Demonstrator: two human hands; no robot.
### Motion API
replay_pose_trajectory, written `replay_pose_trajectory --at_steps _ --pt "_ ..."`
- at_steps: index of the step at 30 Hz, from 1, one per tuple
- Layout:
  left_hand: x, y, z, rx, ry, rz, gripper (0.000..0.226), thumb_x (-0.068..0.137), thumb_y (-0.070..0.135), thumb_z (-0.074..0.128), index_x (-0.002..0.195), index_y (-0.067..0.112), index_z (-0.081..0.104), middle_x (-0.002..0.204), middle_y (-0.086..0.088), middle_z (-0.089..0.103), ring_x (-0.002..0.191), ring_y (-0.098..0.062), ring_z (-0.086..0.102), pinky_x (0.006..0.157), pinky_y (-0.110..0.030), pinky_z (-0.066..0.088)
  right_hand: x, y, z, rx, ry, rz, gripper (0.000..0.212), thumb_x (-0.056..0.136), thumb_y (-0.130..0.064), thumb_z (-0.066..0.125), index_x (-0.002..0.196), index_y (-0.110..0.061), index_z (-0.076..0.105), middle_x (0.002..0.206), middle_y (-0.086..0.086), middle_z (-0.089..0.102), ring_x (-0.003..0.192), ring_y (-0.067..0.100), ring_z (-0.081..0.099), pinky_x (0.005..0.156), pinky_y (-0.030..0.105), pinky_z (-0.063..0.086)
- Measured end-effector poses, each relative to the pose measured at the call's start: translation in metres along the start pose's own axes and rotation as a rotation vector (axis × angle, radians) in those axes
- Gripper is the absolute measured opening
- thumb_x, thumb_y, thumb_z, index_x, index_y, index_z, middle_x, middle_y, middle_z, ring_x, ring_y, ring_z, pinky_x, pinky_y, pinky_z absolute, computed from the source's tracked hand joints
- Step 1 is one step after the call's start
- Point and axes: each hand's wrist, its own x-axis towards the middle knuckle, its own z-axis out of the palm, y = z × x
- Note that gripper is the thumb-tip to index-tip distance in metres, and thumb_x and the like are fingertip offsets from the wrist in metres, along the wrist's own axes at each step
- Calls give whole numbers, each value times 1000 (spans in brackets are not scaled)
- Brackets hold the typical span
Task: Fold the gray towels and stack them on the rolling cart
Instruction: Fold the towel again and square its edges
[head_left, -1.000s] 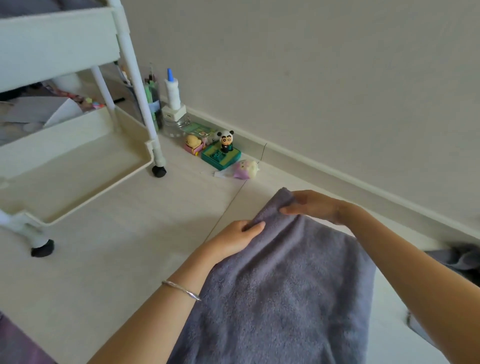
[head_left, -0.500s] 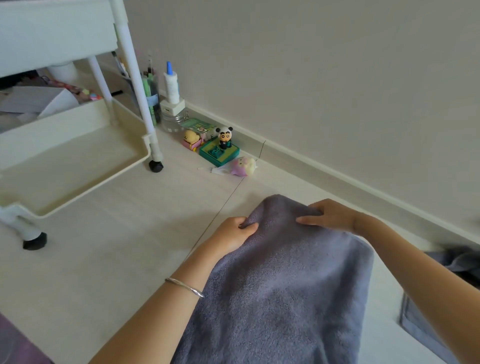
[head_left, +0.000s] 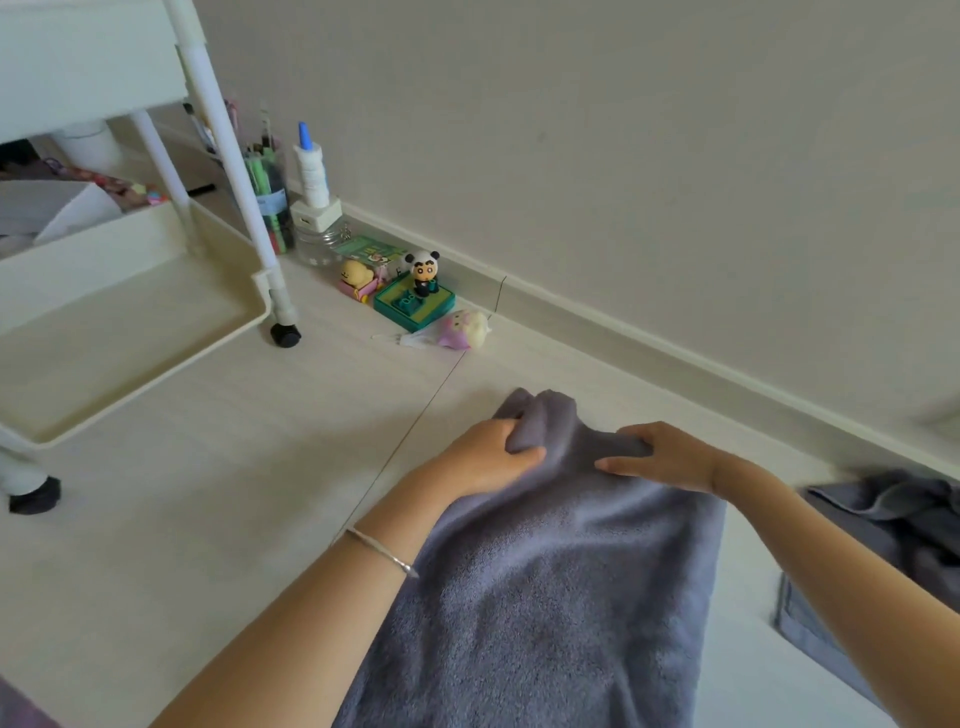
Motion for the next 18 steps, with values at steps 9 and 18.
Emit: replay_pose_trajectory --at_steps 9,18 --pt "25 2 6 266 -64 -92 50 98 37 40 145 21 34 156 4 18 138 -32 18 110 -42 27 -2 12 3 86 -7 47 35 76 -51 70 71 -17 63 67 1 63 61 12 56 67 27 46" --pt "32 -6 2 8 269 10 36 103 27 31 93 17 64 94 -4 66 107 -30 55 89 -32 41 -8 22 2 130 36 3 38 79 -45 70 76 -8 63 65 -3 56 60 10 50 65 25 40"
